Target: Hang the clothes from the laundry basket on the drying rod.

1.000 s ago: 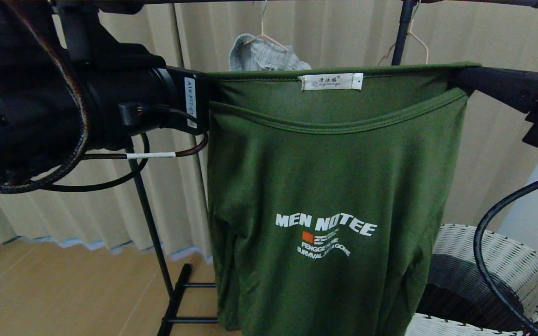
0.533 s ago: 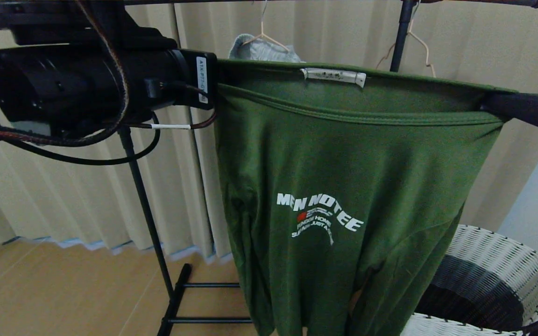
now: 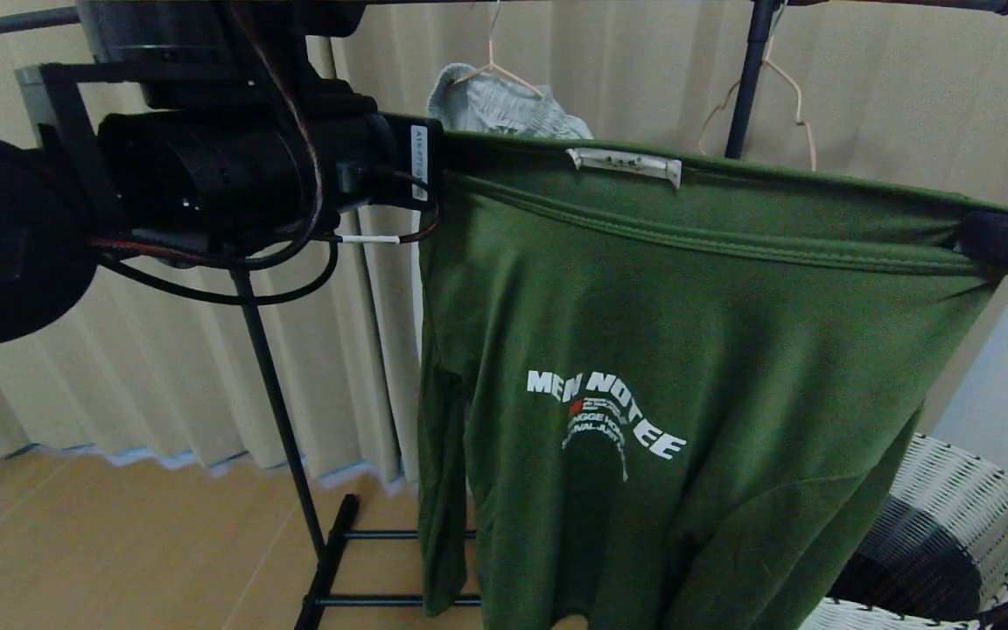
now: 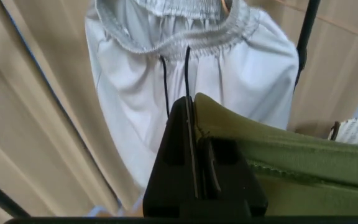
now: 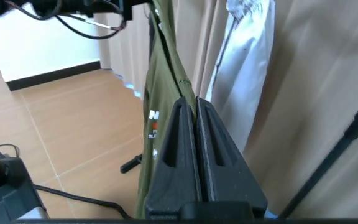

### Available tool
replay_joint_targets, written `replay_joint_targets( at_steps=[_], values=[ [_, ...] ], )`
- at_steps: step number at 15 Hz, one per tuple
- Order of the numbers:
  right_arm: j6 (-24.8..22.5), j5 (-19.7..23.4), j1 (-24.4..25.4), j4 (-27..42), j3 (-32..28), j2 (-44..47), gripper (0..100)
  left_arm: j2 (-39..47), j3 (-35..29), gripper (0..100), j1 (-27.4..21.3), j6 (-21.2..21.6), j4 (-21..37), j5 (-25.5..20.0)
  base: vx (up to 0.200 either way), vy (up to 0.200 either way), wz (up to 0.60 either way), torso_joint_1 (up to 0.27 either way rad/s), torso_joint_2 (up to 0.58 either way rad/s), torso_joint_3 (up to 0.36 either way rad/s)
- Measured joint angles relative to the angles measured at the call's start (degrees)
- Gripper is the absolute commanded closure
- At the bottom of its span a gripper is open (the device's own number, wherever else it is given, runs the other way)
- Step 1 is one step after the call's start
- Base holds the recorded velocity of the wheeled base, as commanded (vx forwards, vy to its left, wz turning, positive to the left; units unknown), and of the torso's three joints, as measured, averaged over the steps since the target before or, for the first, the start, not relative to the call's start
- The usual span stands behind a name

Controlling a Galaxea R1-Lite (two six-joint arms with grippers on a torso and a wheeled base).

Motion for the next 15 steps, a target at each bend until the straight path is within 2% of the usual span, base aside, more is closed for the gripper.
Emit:
replay_joint_targets(
  at_steps=[3,6,8,11,15],
  values=[
    [-0.35,-0.07,-1.76,-1.04,-0.09,1.30,100,-2.78,5.00,100,-0.09,-0.04,0.06,-0.11,0.000,0.000,0.00,0.000,0.00,0.000],
    [-1.08,-0.07,-6.41,-7.01,-0.20,4.56,100,-8.23,11.84,100,-0.33,0.00,0.13,-2.35,0.000,0.000,0.00,0.000,0.00,0.000],
    [-1.16,-0.07,-8.52,-10.42,-0.12,7.25,100,-12.24,16.38,100,-0.49,-0.22,0.13,-9.25,0.000,0.000,0.00,0.000,0.00,0.000],
    [-1.06,0.04,-9.26,-16.99,-0.06,10.92,100,-18.96,23.36,100,-0.57,-1.07,-0.99,-22.10,0.000,0.000,0.00,0.000,0.00,0.000],
    [-1.05,0.06,-9.37,-17.87,-0.37,13.10,100,-22.37,24.21,100,0.11,-0.55,-7.01,-22.59,0.000,0.000,0.00,0.000,0.00,0.000]
  ],
)
